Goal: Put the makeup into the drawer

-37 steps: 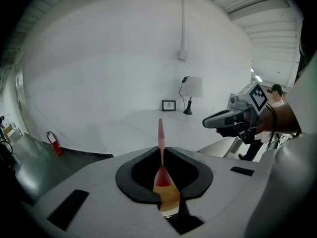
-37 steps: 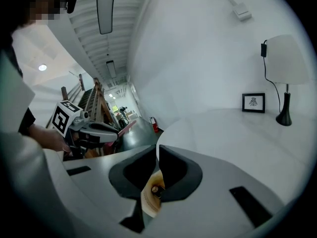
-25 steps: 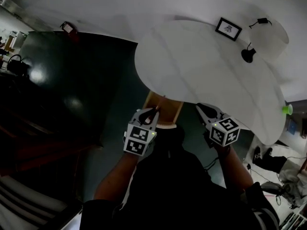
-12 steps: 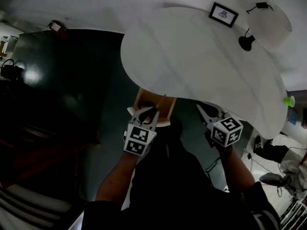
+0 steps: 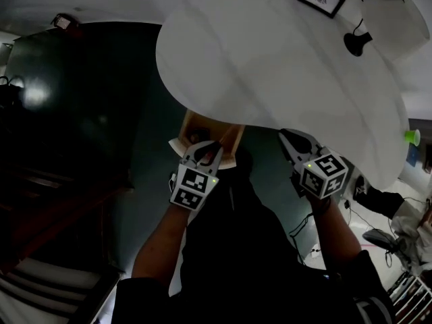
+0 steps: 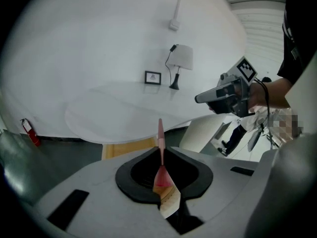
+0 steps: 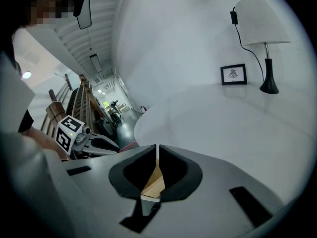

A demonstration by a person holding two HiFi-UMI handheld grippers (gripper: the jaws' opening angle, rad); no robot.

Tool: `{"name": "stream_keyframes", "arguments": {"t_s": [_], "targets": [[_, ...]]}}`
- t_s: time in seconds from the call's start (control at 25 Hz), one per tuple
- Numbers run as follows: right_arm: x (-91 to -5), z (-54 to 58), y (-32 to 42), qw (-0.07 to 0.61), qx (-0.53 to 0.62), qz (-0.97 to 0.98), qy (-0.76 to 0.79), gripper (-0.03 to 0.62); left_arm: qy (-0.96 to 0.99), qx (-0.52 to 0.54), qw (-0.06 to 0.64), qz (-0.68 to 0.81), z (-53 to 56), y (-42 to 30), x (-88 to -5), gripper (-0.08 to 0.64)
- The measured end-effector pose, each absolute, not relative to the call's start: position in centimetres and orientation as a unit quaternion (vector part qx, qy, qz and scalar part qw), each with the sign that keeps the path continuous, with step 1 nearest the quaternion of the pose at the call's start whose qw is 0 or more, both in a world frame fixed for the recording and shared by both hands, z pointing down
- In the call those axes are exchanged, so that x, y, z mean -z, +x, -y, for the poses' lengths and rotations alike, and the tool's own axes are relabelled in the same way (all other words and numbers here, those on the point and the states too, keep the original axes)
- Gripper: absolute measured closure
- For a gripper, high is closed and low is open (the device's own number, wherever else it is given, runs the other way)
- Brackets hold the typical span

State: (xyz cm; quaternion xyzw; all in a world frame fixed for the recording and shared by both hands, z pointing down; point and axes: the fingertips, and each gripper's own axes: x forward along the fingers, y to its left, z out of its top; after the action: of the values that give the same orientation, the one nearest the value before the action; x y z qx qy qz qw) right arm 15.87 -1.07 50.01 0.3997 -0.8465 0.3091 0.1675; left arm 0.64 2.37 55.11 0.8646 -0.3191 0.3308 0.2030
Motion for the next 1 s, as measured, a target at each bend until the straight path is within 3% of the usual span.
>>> {"name": "stream_keyframes", "arguments": {"t_s": [1.0], "targets": [[-51.9,2.3,14.7,0.173,-0.302,0.845,0.407,0.566,0.843,-0.412,0.228,0.259,-3.5,-0.1,-64.0,0.509]]}}
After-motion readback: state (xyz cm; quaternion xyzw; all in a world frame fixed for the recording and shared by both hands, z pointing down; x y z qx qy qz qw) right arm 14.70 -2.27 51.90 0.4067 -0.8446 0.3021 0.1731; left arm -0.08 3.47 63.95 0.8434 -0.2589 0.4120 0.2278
